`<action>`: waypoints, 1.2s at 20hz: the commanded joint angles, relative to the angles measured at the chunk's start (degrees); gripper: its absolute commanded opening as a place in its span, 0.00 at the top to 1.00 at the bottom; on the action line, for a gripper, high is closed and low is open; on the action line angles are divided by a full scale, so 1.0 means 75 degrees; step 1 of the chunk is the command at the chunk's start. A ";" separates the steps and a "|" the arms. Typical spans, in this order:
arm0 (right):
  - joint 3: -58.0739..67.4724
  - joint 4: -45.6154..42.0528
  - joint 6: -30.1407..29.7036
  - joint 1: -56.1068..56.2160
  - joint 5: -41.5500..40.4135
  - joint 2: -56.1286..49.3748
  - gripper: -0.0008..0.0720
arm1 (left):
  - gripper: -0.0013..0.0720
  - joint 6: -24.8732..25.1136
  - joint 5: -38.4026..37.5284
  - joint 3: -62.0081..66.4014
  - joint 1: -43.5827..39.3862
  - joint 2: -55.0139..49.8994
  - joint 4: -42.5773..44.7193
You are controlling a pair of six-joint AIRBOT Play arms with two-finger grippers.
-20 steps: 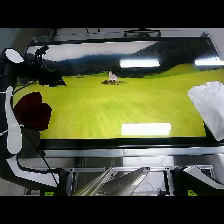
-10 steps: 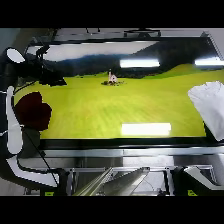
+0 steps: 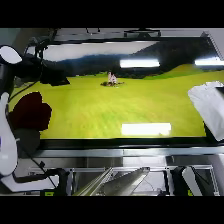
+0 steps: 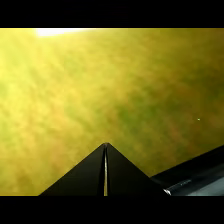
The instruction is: Fold the shirts.
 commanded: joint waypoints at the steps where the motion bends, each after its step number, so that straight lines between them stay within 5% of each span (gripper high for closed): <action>1: -0.1504 -0.0641 -0.0187 0.2157 -0.0099 0.1131 0.97 | 0.98 -0.0064 0.0452 -0.2238 -0.0694 0.1539 0.0006; 5: -0.4176 -0.1151 0.0070 0.4555 -0.1492 0.2716 0.97 | 0.98 -0.0370 0.1437 -0.5432 -0.1661 0.3640 0.0009; 8: -0.4479 -0.1119 0.0073 0.5179 -0.1696 0.2757 0.97 | 0.96 -0.0495 0.1644 -0.6449 -0.1716 0.4511 -0.0452; 24: -0.4482 -0.1116 0.0105 0.5214 -0.1670 0.2716 0.97 | 0.96 -0.0571 0.1918 -0.6767 -0.1719 0.5455 -0.0580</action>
